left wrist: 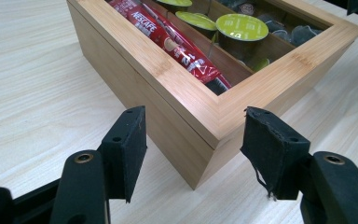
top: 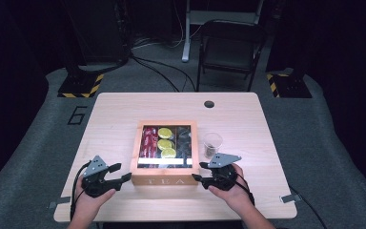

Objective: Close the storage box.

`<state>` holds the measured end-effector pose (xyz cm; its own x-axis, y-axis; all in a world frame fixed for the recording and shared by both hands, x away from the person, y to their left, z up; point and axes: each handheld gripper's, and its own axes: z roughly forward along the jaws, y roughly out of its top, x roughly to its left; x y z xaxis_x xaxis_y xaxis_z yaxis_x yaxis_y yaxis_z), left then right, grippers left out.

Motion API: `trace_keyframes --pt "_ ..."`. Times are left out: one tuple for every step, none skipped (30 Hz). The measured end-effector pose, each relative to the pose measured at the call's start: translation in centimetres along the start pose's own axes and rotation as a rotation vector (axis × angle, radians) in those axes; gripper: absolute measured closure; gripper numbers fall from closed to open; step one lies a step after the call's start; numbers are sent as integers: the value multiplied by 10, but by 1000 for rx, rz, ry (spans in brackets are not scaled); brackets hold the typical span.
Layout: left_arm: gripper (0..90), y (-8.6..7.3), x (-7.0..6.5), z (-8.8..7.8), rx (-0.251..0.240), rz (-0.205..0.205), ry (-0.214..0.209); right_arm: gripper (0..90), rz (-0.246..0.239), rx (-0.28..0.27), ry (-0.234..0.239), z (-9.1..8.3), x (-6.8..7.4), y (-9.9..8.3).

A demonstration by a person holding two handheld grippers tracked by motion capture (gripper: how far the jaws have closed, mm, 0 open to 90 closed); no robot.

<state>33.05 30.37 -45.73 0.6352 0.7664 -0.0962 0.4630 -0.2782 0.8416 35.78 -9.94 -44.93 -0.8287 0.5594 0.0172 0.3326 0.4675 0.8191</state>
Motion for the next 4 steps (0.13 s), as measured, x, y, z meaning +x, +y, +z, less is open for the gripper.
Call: trace_keyframes --pt "399 0 0 0 2 5 -4 463 3 7 -2 1 0 -1" --pt "398 0 -1 1 4 12 -5 460 0 5 4 2 0 -1" --pt "398 1 -1 0 16 31 -6 450 -7 8 6 3 0 -2" --pt "397 1 -1 0 16 31 -6 442 -12 16 9 4 0 -3"
